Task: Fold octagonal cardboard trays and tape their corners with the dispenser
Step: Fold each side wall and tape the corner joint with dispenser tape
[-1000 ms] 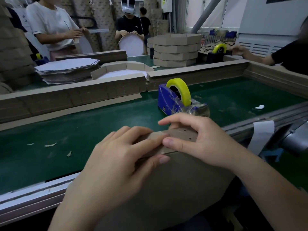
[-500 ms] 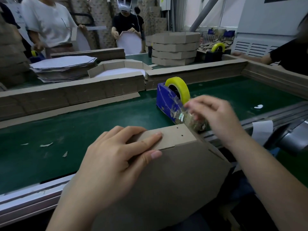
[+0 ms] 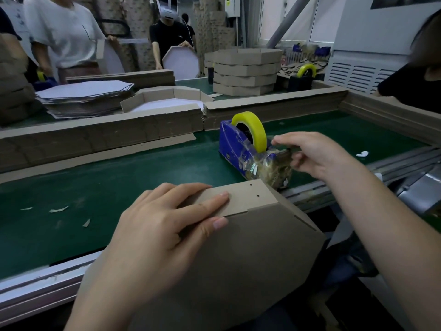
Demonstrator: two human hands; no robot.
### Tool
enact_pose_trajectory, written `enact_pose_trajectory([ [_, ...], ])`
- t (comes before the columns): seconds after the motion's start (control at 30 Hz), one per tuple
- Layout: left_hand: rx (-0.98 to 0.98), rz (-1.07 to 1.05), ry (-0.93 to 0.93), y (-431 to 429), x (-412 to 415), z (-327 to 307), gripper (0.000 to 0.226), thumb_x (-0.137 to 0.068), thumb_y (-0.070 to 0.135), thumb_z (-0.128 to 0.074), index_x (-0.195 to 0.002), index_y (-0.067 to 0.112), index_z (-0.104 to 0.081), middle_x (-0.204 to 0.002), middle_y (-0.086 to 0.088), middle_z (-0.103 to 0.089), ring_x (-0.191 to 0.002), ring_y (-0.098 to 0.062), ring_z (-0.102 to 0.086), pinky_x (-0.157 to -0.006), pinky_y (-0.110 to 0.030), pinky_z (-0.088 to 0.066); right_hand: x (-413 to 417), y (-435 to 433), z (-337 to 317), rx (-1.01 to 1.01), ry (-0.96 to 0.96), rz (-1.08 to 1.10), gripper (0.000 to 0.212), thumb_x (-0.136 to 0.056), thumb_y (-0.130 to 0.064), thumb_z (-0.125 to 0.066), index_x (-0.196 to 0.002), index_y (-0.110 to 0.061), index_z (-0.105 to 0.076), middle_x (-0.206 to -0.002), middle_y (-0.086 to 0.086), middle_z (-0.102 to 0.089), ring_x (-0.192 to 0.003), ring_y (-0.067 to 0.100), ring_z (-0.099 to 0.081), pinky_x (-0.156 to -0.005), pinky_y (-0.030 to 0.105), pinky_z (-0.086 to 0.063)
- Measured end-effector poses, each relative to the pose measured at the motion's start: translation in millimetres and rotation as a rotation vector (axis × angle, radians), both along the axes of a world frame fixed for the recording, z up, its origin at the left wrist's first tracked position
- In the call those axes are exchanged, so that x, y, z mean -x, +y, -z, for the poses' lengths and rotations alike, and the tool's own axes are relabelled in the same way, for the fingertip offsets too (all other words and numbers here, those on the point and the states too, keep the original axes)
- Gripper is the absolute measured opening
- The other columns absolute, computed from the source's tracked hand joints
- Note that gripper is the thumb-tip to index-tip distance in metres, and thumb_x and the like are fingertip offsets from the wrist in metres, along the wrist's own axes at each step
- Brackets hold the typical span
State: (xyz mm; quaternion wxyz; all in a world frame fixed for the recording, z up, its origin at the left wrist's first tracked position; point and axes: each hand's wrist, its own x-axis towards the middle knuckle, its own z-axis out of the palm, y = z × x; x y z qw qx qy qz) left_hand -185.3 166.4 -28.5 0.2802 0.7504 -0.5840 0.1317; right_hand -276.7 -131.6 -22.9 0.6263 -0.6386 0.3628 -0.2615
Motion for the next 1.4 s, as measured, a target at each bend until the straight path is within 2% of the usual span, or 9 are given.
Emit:
enact_pose_trajectory([
  [0.07, -0.004, -0.001, -0.003, -0.1, 0.1, 0.2, 0.039, -0.092, 0.053, -0.043, -0.119, 0.040, -0.068, -0.117, 0.018, -0.065, -0.097, -0.015, -0.062, -0.072, -0.041, -0.053, -3.1, 5.1, 0.6, -0.095, -0.051, 0.090, 0.022, -0.082, -0.019, -0.070, -0.061, -0.015, -0.074, -0.052, -0.011, -0.052, -0.048, 0.003, -0.034, -0.053, 0.018, -0.041],
  [0.13, -0.001, -0.002, 0.001, 0.3, 0.3, 0.6, 0.039, -0.091, 0.053, -0.043, -0.119, 0.039, -0.068, -0.116, 0.017, -0.065, -0.096, -0.015, -0.062, -0.071, -0.041, -0.052, -4.4, 9.2, 5.9, -0.152, -0.128, 0.146, 0.018, -0.083, -0.015, -0.067, -0.066, -0.012, -0.070, -0.043, -0.013, -0.048, -0.047, 0.004, -0.034, -0.058, 0.020, -0.042],
  [0.27, 0.012, -0.012, -0.004, 0.6, 0.5, 0.9, 0.039, -0.091, 0.052, -0.043, -0.119, 0.039, -0.068, -0.114, 0.016, -0.066, -0.095, -0.016, -0.063, -0.071, -0.042, -0.052, -3.6, 14.4, 15.4, -0.183, -0.294, 0.230, 0.015, -0.085, -0.011, -0.064, -0.069, -0.008, -0.064, -0.041, -0.011, -0.048, -0.036, 0.003, -0.036, -0.060, 0.021, -0.041],
  [0.5, 0.001, -0.004, 0.003, -1.3, -0.1, 0.4, 0.040, -0.092, 0.053, -0.042, -0.119, 0.038, -0.068, -0.115, 0.016, -0.066, -0.096, -0.017, -0.063, -0.073, -0.041, -0.052, -3.7, 17.1, 26.1, -0.237, -0.483, 0.269, 0.021, -0.083, -0.004, -0.060, -0.062, -0.007, -0.060, -0.049, -0.006, -0.054, -0.041, 0.003, -0.037, -0.061, 0.021, -0.043],
  [0.67, -0.012, -0.006, 0.014, -2.8, 0.2, -0.7, 0.041, -0.091, 0.054, -0.041, -0.119, 0.040, -0.067, -0.116, 0.017, -0.065, -0.098, -0.016, -0.062, -0.074, -0.042, -0.052, -3.0, 17.8, 33.2, -0.254, -0.594, 0.267, 0.045, -0.082, 0.001, -0.055, -0.039, -0.015, -0.058, -0.049, -0.003, -0.049, -0.040, 0.004, -0.038, -0.060, 0.021, -0.044],
  [0.77, -0.015, -0.010, 0.016, -3.0, 1.0, -1.3, 0.041, -0.091, 0.054, -0.040, -0.120, 0.040, -0.067, -0.116, 0.018, -0.065, -0.098, -0.016, -0.062, -0.075, -0.042, -0.052, -1.9, 18.2, 38.3, -0.247, -0.647, 0.275, 0.051, -0.080, 0.004, -0.050, -0.034, -0.017, -0.052, -0.045, -0.003, -0.045, -0.041, 0.006, -0.037, -0.061, 0.023, -0.043],
  [1.1, -0.026, -0.004, 0.023, -5.2, 0.7, -2.3, 0.041, -0.091, 0.055, -0.040, -0.120, 0.040, -0.067, -0.116, 0.018, -0.065, -0.098, -0.015, -0.062, -0.076, -0.042, -0.051, 2.6, 29.5, 49.5, -0.138, -0.651, 0.338, 0.056, -0.080, 0.012, -0.043, -0.032, -0.017, -0.040, -0.044, -0.003, -0.030, -0.052, 0.011, -0.033, -0.077, 0.029, -0.050],
  [1.27, -0.022, 0.004, 0.016, -6.1, 1.2, -3.1, 0.042, -0.091, 0.054, -0.041, -0.119, 0.039, -0.068, -0.115, 0.017, -0.066, -0.098, -0.016, -0.063, -0.076, -0.042, -0.052, 3.6, 33.3, 52.1, -0.156, -0.677, 0.384, 0.043, -0.077, 0.016, -0.040, -0.043, -0.008, -0.031, -0.054, 0.003, -0.025, -0.058, 0.013, -0.032, -0.074, 0.028, -0.049],
  [1.4, -0.027, 0.000, -0.001, -6.8, 2.1, -3.8, 0.041, -0.091, 0.053, -0.041, -0.119, 0.038, -0.068, -0.116, 0.017, -0.066, -0.098, -0.016, -0.063, -0.075, -0.041, -0.052, 16.2, 28.0, 60.5, 0.057, -0.476, 0.321, 0.048, -0.077, 0.011, -0.048, -0.038, -0.015, -0.042, -0.049, -0.004, -0.035, -0.051, 0.008, -0.038, -0.066, 0.028, -0.042],
])
